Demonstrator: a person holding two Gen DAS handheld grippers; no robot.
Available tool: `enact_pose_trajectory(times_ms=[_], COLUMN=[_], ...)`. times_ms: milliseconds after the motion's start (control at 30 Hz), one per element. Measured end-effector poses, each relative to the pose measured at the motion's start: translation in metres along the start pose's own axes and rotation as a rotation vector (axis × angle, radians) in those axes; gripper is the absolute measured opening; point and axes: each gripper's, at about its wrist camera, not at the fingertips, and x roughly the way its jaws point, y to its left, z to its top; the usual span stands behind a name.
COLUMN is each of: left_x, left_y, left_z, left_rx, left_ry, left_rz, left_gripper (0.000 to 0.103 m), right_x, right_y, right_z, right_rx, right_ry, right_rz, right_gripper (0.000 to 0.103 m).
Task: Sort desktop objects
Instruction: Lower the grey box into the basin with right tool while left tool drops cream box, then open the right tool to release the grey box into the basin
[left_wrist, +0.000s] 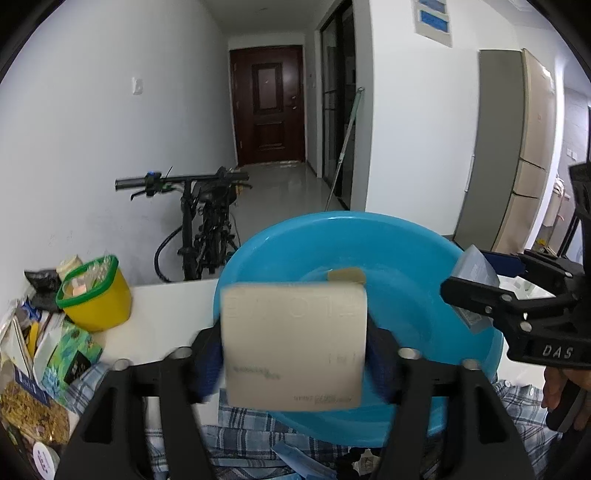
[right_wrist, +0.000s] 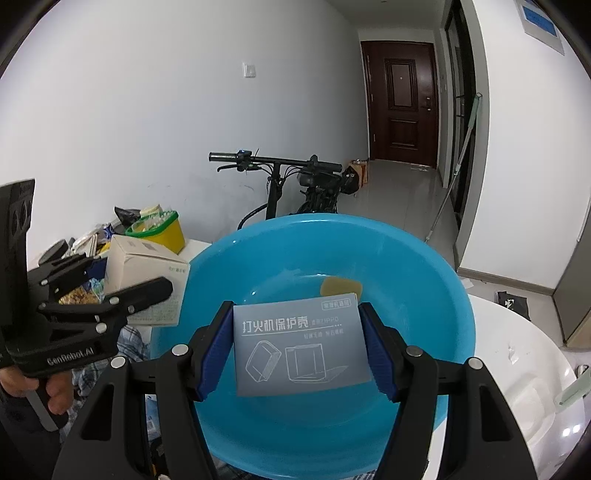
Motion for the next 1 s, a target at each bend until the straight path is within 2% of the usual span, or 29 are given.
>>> enact_pose_trajectory(times_ms=[33,67,200,500,800,1000], left_x=[0.002,0.001,-0.003,-0.001,-0.003,0.000], left_y=[0.002,0.004,0.008,0.010,0.016,0.016], left_z=[0.001,0.001,0.002,0.003,0.003,0.002], left_rx=[-0.017,-0.031,-0.044,-0.041,-0.074,-0.069], left_ry=[0.015,0.009,-0.002,0.005,0.006,0.016], left_rz=[0.014,0.021,-0.006,-0.007,-0.040,-0.008], left_gripper=[0.102,0.103,0.103,0.103,0.103,0.103], right_x=[0.000,0.000,-0.001,-0.003,-0.002,-0.001], right_y=[0.000,0.000,0.001,0.003,0.004,0.005], right_z=[0.000,0.000,0.000,0.001,0.000,0.000], right_rx=[-0.002,-0.002,-0.005,-0.012,-0.013,-0.011], right_ry=[0.001,-0.001,-0.002,-0.002,0.007,0.004], right_rz=[0.000,0.002,0.005,0.007,0.014,0.018], right_gripper=[0.064,0.064,0.064,0.064,0.065,0.065])
